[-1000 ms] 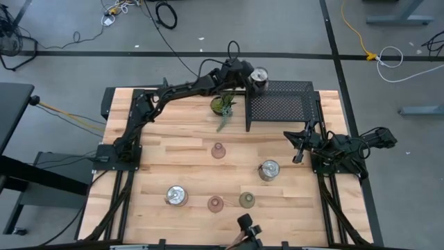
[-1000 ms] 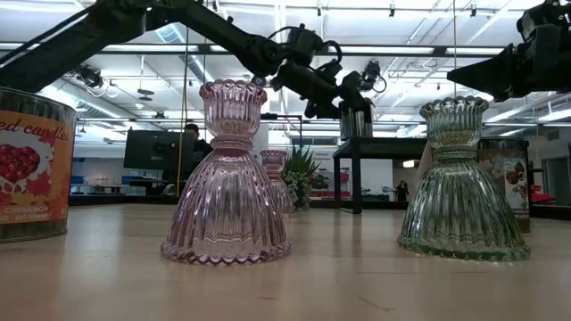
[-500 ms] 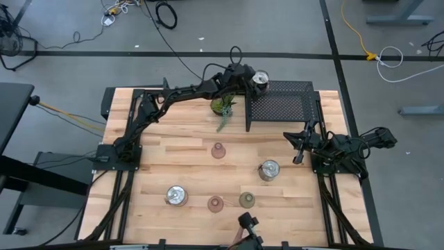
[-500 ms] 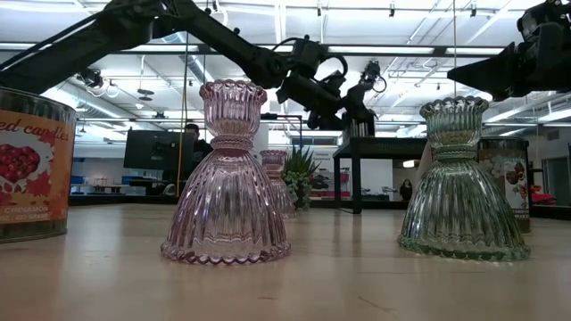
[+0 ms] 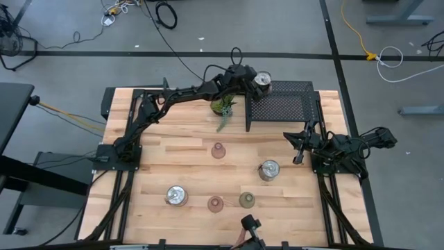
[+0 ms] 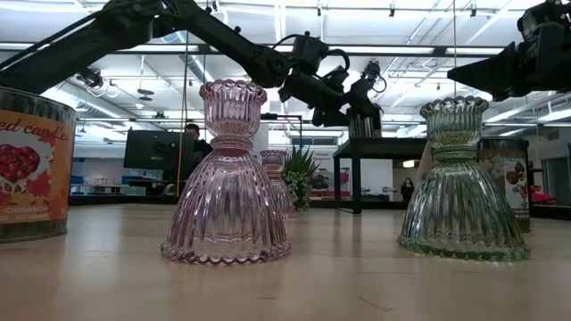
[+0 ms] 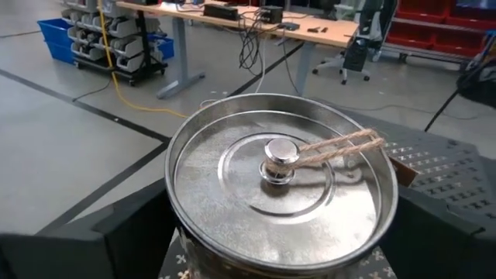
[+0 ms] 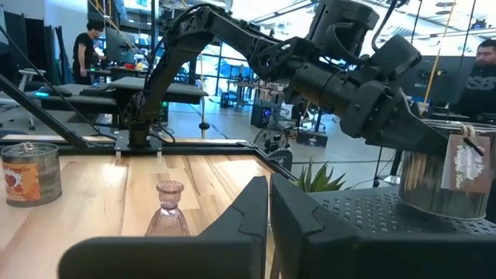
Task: Pick & Place candle stick holders
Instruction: Put the top left silver scented candle on the shelf
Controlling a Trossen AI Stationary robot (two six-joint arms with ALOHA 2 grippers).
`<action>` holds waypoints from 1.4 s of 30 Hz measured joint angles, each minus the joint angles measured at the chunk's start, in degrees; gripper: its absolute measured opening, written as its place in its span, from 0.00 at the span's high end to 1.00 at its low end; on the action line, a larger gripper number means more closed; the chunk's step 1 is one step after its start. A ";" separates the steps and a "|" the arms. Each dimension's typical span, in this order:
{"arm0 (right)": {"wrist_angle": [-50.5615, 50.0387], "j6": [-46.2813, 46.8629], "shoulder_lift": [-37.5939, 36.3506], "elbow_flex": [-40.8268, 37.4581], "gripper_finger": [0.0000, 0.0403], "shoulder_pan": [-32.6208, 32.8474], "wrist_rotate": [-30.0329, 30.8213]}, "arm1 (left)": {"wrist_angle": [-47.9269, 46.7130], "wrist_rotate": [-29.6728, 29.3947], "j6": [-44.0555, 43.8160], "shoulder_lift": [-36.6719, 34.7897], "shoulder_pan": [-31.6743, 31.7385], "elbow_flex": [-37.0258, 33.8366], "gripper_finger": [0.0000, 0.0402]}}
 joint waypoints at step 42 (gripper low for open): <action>0.00 -0.02 0.00 0.00 0.96 0.02 0.04 | -6.32 6.54 6.78 -4.80 -0.73 -0.04 0.01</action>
